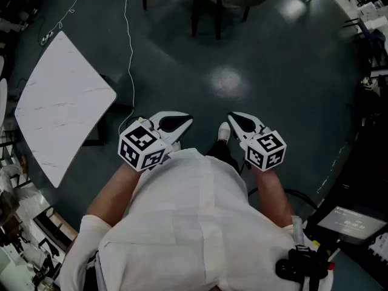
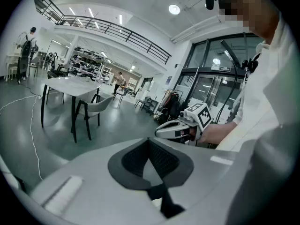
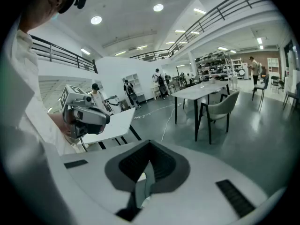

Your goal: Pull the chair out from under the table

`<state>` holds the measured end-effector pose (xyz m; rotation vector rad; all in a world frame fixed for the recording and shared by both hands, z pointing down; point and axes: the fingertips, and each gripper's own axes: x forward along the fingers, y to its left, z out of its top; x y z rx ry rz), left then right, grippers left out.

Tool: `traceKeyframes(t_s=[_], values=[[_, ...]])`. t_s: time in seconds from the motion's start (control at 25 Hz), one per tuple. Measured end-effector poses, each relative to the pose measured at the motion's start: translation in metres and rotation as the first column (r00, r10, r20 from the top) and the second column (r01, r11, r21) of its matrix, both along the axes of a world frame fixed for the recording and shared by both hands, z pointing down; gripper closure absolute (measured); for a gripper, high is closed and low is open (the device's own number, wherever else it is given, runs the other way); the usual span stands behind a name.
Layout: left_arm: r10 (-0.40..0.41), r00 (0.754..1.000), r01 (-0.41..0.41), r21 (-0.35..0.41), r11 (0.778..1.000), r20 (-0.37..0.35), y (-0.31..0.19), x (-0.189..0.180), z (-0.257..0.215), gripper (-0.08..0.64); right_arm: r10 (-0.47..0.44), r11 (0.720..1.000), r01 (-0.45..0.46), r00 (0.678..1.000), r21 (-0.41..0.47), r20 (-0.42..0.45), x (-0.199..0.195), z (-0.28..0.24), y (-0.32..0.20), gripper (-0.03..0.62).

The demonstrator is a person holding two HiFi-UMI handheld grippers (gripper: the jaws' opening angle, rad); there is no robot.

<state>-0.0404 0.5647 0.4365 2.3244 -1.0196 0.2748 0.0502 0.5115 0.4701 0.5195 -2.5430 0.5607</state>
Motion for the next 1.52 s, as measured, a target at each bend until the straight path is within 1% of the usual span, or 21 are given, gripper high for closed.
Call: traceKeyframes(t_s=[0.12,0.24,0.32,0.44,0.56,0.68,0.84,1.0,1.12,1.24,1.36,1.52], values=[[0.006,1.000,-0.007,0.007,1.000,0.008,-0.007,-0.003,0.002,0.552,0.016,1.000,-0.016,1.000,0.001,0.004,-0.002,0.003,-0.004,0.588],[0.008,1.000,-0.008,0.002,1.000,0.002,0.000,-0.016,0.007,0.552,0.021,1.000,-0.021,1.000,-0.005,-0.009,-0.011,0.005,0.007,0.588],[0.023,1.000,-0.023,0.006,1.000,-0.002,0.003,-0.023,0.007,0.552,0.026,1.000,-0.027,0.999,-0.005,-0.019,-0.018,0.003,0.012,0.588],[0.047,0.999,-0.047,0.010,0.999,0.000,-0.006,-0.020,0.004,0.552,0.036,0.999,-0.036,0.999,-0.012,-0.023,-0.018,0.002,0.003,0.588],[0.043,0.999,-0.043,0.005,0.999,-0.003,-0.022,-0.029,0.001,0.552,0.038,0.999,-0.039,0.999,-0.018,-0.022,-0.030,0.005,-0.014,0.588],[0.047,0.999,-0.047,-0.004,0.999,0.010,-0.047,-0.034,0.003,0.552,0.042,0.999,-0.043,0.999,-0.025,-0.005,-0.037,0.010,-0.045,0.586],[0.056,0.997,-0.055,-0.030,0.998,0.052,-0.102,-0.032,0.007,0.552,0.052,0.999,-0.052,0.998,-0.017,0.020,-0.036,0.010,-0.102,0.584],[0.062,0.996,-0.062,-0.002,0.998,0.067,-0.164,-0.015,-0.010,0.552,0.061,0.998,-0.061,0.998,0.001,0.031,-0.025,0.002,-0.160,0.584],[0.068,0.996,-0.069,0.020,0.997,0.064,-0.202,-0.002,-0.022,0.552,0.075,0.997,-0.075,0.997,0.009,0.032,-0.014,-0.002,-0.196,0.581],[0.076,0.995,-0.077,0.016,0.997,0.058,-0.234,0.000,-0.023,0.552,0.094,0.995,-0.093,0.995,-0.021,0.035,-0.013,0.004,-0.229,0.561],[0.082,0.995,-0.083,0.008,0.997,0.048,-0.264,-0.008,-0.016,0.552,0.117,0.992,-0.115,0.993,-0.051,0.030,-0.020,0.015,-0.259,0.558],[0.080,0.996,-0.080,0.010,0.997,0.032,-0.316,-0.038,-0.001,0.552,0.144,0.988,-0.143,0.989,-0.058,0.013,-0.041,0.029,-0.309,0.557]])
